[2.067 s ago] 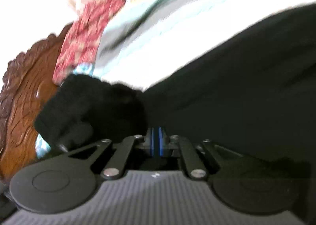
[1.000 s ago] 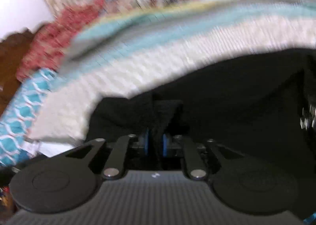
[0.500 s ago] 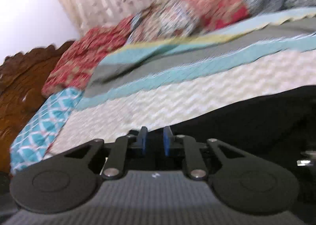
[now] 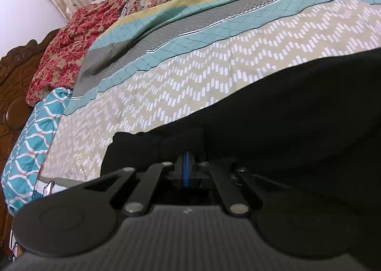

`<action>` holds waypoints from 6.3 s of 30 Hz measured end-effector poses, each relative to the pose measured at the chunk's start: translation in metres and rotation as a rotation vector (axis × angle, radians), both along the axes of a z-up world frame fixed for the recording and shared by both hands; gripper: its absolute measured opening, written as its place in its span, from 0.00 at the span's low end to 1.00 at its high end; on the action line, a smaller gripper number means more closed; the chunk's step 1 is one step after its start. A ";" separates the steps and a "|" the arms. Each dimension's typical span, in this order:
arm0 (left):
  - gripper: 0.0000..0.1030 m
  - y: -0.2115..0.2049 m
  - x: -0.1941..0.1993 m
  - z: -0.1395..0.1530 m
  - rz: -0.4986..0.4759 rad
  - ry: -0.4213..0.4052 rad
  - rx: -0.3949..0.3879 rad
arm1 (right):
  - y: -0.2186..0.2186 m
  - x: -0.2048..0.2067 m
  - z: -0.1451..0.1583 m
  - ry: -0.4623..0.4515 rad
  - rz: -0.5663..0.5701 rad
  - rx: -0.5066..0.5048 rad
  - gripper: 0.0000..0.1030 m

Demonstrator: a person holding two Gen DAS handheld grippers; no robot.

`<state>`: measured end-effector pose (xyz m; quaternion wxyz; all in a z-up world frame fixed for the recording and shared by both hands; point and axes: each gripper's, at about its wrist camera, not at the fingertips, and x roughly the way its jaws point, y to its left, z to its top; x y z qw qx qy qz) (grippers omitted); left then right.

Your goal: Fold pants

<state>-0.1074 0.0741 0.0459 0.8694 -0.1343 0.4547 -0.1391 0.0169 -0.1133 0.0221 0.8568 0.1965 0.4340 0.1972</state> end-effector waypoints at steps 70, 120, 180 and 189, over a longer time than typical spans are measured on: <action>0.07 -0.057 0.019 -0.004 -0.046 -0.004 0.224 | -0.118 -0.012 -0.018 0.048 -0.124 0.237 0.00; 0.18 -0.207 0.135 0.108 -0.276 0.091 -0.044 | -0.149 -0.183 0.069 -0.510 -0.075 -0.323 0.65; 0.30 0.020 0.088 0.031 0.104 -0.025 -0.112 | -0.086 -0.140 0.041 -0.183 0.027 -0.201 0.44; 0.25 0.019 0.018 0.051 -0.008 -0.124 -0.117 | -0.100 -0.121 0.067 -0.256 -0.016 -0.088 0.44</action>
